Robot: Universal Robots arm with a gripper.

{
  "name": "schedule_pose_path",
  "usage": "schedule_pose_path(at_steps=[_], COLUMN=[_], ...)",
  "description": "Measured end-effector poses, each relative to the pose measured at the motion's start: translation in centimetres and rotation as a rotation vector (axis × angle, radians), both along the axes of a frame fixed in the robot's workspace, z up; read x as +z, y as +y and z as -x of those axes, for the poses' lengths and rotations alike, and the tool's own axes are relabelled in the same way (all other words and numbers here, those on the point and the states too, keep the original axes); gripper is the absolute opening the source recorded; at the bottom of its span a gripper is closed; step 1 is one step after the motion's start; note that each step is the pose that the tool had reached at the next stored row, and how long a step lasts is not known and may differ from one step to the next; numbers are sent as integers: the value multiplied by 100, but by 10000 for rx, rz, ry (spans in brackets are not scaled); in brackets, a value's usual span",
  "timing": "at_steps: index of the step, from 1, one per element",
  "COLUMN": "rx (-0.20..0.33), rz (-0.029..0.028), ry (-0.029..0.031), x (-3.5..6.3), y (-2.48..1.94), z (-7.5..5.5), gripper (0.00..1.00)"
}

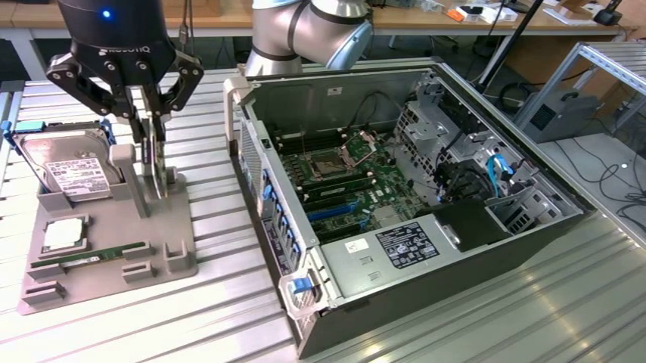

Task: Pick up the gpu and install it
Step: 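Pick up the gpu and move the gpu toward the slot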

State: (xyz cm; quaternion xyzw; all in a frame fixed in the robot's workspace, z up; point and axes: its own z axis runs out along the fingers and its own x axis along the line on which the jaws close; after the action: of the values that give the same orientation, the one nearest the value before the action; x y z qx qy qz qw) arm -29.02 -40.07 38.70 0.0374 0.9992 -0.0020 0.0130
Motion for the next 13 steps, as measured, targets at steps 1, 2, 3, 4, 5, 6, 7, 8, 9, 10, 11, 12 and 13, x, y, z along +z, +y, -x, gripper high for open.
schedule_pose_path(at_steps=[1, 2, 3, 4, 5, 6, 7, 8, 9, 10, 11, 12, 13], rx=[0, 0, 0, 0, 0, 0, 0, 0, 0, 0, 0, 0, 0], rz=[0, 0, 1, 0, 0, 0, 0, 1, 0, 0, 0, 1, 0], ry=[0, 0, 1, 0, 0, 0, 0, 1, 0, 0, 0, 0, 0], x=[5, 11, 14, 18, 25, 32, 38, 42, 45, 48, 54, 62, 69], y=[0, 0, 0, 0, 0, 0, 0, 0, 0, 0, 0, 0, 0], z=[0, 0, 0, 0, 0, 0, 0, 0, 0, 0, 0, 0, 0], gripper=[27, 27, 27, 27, 27, 27, 27, 27, 27, 27, 27, 27, 27])
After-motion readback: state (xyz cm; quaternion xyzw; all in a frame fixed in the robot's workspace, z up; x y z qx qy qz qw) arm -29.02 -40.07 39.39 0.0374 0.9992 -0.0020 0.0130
